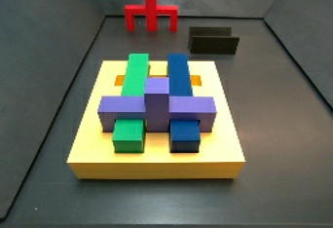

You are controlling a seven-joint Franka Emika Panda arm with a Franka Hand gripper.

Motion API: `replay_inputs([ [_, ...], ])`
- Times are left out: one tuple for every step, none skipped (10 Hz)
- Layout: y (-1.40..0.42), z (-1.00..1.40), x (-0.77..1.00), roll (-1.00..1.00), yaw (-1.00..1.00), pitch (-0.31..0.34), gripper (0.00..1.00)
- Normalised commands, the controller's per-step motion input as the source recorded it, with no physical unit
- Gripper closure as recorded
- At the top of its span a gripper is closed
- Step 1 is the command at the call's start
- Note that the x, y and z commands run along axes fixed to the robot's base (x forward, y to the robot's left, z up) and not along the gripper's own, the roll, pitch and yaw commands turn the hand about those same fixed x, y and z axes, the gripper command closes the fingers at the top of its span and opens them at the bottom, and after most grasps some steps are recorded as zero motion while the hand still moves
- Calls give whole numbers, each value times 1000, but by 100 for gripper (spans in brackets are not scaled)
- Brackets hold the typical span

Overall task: Pick up the red object. Move up. Move to above the board. Insert the red object.
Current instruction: Pick up the red object.

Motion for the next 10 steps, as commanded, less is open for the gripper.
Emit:
replay_inputs([
  [651,-440,-11,-51,-197,0,0],
  [794,-583,-126,-9,-149,0,0],
  [817,-586,-149,0,-131,0,0],
  [800,-637,-191,0,-143,-17,0],
  [574,-749,-177,9,-137,-39,0],
  [431,-734,-143,53,-100,-37,0],
  [151,-631,-171,64,-100,-66,0],
  [0,-509,-309,46,-66,-109,0],
  [0,-383,-269,0,-23,-121,0],
  [17,-277,-149,0,0,-123,0],
])
